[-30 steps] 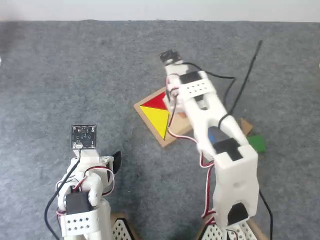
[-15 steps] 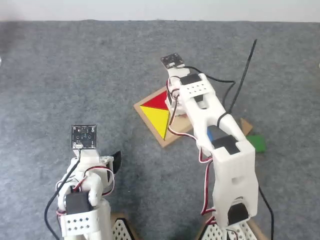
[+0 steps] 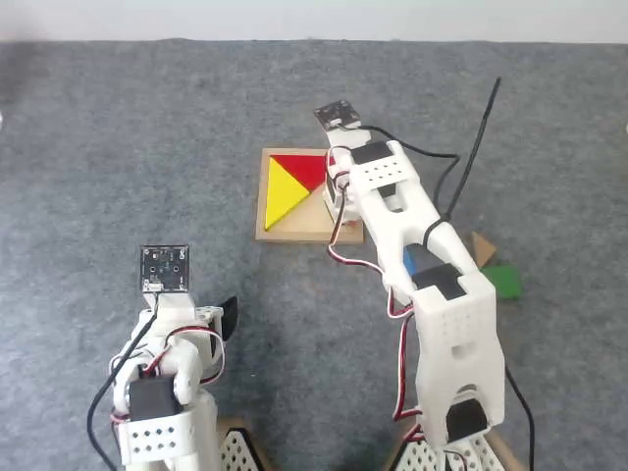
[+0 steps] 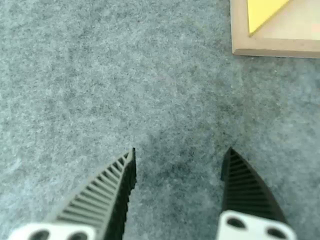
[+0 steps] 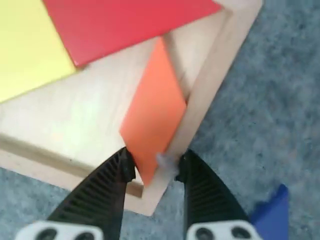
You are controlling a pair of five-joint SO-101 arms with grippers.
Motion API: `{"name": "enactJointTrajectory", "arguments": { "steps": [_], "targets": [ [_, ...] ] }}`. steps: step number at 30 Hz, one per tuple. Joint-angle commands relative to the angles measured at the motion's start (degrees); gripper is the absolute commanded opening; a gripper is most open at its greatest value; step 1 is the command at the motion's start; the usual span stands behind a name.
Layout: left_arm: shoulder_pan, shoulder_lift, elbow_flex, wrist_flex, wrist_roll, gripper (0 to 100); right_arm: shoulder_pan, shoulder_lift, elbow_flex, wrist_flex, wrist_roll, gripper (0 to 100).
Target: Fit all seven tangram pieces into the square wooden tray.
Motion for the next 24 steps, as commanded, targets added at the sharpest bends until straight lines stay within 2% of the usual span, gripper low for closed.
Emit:
{"name": "enactJointTrajectory", "arguments": {
  "steps": [1, 11, 19, 24],
  "targets": [
    [0.00, -1.23, -1.27, 0.26, 0.44, 27, -2.15, 0.40, -1.85, 0.66, -0.79, 2.2],
    [0.00, -1.23, -1.27, 0.26, 0.44, 27, 1.27, -0.75, -4.84, 2.24, -3.08, 2.4],
    [0.00, -1.23, -1.27, 0.26, 0.44, 27, -1.19, -8.48, -5.27, 4.09, -3.25, 3.1],
    [0.00, -1.23, -1.27, 0.26, 0.44, 27, -2.24, -7.52, -4.48, -0.31, -2.20, 11.3]
  ]
}}
